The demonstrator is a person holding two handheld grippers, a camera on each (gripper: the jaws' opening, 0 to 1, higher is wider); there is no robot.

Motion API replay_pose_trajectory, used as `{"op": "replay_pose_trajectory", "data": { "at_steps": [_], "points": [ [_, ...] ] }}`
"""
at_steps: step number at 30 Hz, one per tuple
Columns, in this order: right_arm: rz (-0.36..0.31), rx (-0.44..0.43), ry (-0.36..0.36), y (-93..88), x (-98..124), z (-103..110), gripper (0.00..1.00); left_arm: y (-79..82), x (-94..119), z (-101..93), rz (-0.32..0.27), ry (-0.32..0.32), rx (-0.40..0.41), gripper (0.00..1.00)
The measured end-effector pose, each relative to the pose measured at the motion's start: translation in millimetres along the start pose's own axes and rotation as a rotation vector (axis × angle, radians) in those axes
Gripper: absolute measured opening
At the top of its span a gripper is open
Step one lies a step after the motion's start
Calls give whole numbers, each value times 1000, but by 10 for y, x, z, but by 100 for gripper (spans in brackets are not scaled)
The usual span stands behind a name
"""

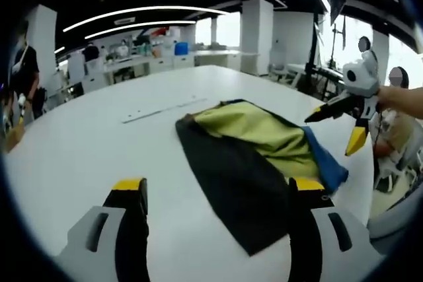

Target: Fold the garment on the visible template until the final outline fits inside the template.

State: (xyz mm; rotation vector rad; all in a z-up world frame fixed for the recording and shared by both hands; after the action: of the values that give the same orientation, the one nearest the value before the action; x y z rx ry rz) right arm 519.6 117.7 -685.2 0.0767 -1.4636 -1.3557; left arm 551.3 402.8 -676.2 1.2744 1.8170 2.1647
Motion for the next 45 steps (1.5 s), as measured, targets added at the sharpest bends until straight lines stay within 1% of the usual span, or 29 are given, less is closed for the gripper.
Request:
{"op": "replay_pose_trajectory", "data": {
  "at_steps": [3,6,9,13,16,18,20,23,27,30,32,33,34,36,40,41,43,45],
  "points": [
    [20,26,-2,-134,33,99,92,-102,14,-46,6,-6,10,82],
    [37,25,8,-246,47,164,83,-202,14,-90,23,-6,12,77],
    [46,37,1,-326,58,208,77,-291,28,-118,35,-1,30,72],
    [25,46,-8,-415,70,272,68,-418,36,-147,57,20,65,64],
    [43,110,-49,-514,49,298,59,-504,37,-195,85,32,76,61],
    [40,133,-60,-549,39,325,52,-532,40,-218,92,40,74,58],
    [44,165,-66,-583,29,362,46,-573,36,-243,100,43,93,54],
    [53,190,-72,-622,2,387,36,-598,26,-271,99,49,113,49],
    [60,206,-85,-652,-24,398,28,-648,1,-329,124,54,139,40],
    [77,248,-108,-688,-51,408,21,-672,-9,-364,130,61,144,33],
    [81,242,-111,-701,-60,404,16,-693,-23,-380,133,68,163,30],
    [83,240,-115,-705,-63,401,15,-700,-23,-387,123,77,171,28],
    [84,251,-123,-710,-69,403,13,-703,-19,-398,129,79,181,28],
    [103,290,-139,-721,-75,405,10,-690,-30,-416,131,80,171,25],
    [103,324,-153,-740,-98,429,5,-688,-34,-435,154,95,157,17],
    [104,329,-159,-738,-101,427,2,-692,-32,-427,160,106,140,16],
    [100,333,-165,-727,-108,424,0,-692,-35,-427,169,116,128,12],
    [93,321,-167,-708,-102,418,0,-687,-33,-411,176,116,133,9]
  ]
}}
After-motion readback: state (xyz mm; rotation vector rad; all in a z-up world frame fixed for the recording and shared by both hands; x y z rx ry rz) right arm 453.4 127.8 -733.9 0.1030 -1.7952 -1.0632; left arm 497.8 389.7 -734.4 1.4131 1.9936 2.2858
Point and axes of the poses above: the point that each gripper's makers call its tool centre point, and the gripper's own axes: x roughly backward along the fingers, z roughly to its left, y roughly out of its top, the point moved 8 cm from there along x, roughly backward along the fingers, and after that the axes turned 4 degrees about z, right-handed, at the moved point
